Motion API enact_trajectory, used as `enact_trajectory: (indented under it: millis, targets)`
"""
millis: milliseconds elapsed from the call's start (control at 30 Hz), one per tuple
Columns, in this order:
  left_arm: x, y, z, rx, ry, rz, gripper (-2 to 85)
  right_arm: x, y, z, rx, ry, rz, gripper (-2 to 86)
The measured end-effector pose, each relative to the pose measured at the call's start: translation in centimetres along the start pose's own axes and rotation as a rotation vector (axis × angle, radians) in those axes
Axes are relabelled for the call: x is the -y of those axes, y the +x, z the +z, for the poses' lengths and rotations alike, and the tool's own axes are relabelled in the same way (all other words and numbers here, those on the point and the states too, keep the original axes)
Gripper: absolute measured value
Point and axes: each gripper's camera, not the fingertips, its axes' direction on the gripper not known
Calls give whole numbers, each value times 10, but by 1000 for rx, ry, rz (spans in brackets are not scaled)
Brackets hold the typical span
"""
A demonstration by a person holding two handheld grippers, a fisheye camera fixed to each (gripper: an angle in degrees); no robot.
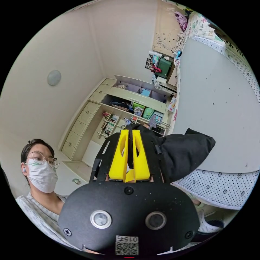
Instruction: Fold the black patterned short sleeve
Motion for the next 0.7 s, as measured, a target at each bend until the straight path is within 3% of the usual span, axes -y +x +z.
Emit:
enact_trajectory:
  millis: [167, 400, 700]
  targets:
    - [5, 56, 7, 165, -51, 220, 132, 14, -7, -39, -11, -48, -35, 11]
    - [-8, 89, -2, 260, -89, 334, 126, 24, 16, -89, 41, -73, 24, 11]
    - [-29, 123, -14, 567, -60, 391, 114, 26, 25, -109, 56, -125, 15, 13]
